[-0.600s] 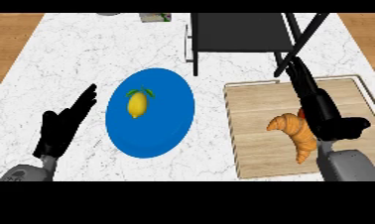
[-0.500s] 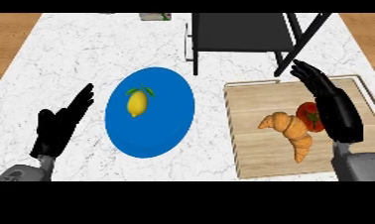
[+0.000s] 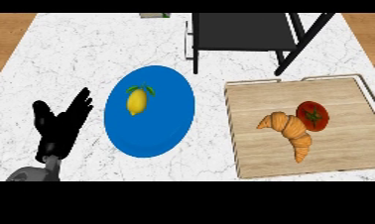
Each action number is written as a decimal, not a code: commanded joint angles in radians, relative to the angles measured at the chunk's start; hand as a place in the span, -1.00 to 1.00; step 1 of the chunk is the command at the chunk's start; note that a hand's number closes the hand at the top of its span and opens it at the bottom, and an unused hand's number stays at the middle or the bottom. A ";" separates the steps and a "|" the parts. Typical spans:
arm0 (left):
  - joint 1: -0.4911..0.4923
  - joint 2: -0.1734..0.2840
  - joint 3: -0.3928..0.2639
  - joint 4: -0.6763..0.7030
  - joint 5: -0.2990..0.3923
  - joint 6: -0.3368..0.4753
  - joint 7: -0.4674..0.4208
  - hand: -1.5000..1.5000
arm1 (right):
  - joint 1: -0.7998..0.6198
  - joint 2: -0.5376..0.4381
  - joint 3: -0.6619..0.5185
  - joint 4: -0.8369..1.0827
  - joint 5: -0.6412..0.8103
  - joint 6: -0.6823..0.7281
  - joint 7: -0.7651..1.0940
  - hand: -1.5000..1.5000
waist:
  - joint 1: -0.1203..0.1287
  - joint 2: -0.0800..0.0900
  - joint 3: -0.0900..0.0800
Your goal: Pick the tomato from the tray and place it in the tiered shelf
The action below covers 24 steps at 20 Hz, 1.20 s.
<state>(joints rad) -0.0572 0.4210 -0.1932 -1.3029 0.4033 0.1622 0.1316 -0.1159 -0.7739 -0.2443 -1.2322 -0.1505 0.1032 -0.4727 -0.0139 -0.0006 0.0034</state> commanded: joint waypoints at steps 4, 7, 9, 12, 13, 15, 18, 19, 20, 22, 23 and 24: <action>0.017 -0.003 0.005 -0.062 0.010 0.006 0.088 0.00 | 0.031 -0.151 -0.051 0.263 0.052 0.243 -0.336 -1.00 | 0.025 0.003 -0.001; 0.003 -0.056 0.003 0.024 -0.014 0.018 0.031 0.00 | 0.075 -0.184 -0.010 0.230 0.104 0.308 -0.406 -1.00 | 0.013 0.003 -0.003; -0.037 -0.072 0.005 0.065 -0.034 0.039 0.044 0.00 | 0.102 -0.237 -0.011 0.164 0.102 0.351 -0.358 -1.00 | 0.000 0.001 -0.004; 0.057 -0.052 -0.002 -0.057 -0.029 0.033 0.062 0.00 | 0.170 -0.228 0.010 -0.031 0.101 0.327 -0.246 -1.00 | 0.003 -0.005 -0.005; 0.001 -0.045 0.030 0.009 -0.022 0.034 0.070 0.00 | 0.237 -0.244 0.010 -0.101 0.113 0.320 -0.240 -1.00 | -0.017 -0.006 -0.006; 0.054 -0.038 0.031 -0.031 -0.013 0.019 0.073 0.00 | 0.269 -0.264 -0.005 -0.193 0.115 0.309 -0.141 -1.00 | -0.010 -0.007 -0.006; 0.041 -0.020 0.051 -0.064 -0.008 0.013 0.091 0.00 | 0.327 -0.232 -0.018 -0.381 0.121 0.242 0.059 -1.00 | -0.015 -0.008 -0.006; 0.019 -0.039 0.044 -0.011 -0.033 0.019 0.064 0.00 | 0.290 -0.251 -0.035 -0.429 0.089 0.257 0.147 -1.00 | -0.013 -0.005 -0.007; 0.013 -0.036 0.050 -0.009 -0.019 -0.001 0.075 0.00 | 0.286 -0.196 0.000 -0.460 0.131 0.191 0.211 -1.00 | -0.005 -0.003 -0.006; 0.056 -0.054 0.031 -0.049 -0.036 0.024 0.077 0.00 | 0.312 -0.131 0.026 -0.556 0.169 0.118 0.311 -1.00 | 0.001 -0.004 -0.005; 0.031 -0.036 0.057 0.006 -0.026 -0.016 0.054 0.00 | 0.321 -0.155 -0.008 -0.625 0.139 0.138 0.386 -1.00 | -0.007 -0.004 -0.006; 0.050 -0.045 0.042 -0.043 -0.037 0.019 0.082 0.00 | 0.289 -0.123 0.045 -0.655 0.184 0.095 0.450 -1.00 | 0.008 -0.003 -0.005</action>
<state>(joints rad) -0.0326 0.3878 -0.1422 -1.3416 0.3787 0.1716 0.2004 0.1783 -0.9463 -0.2353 -1.7226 -0.0044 0.2709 -0.2376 -0.0178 -0.0079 0.0002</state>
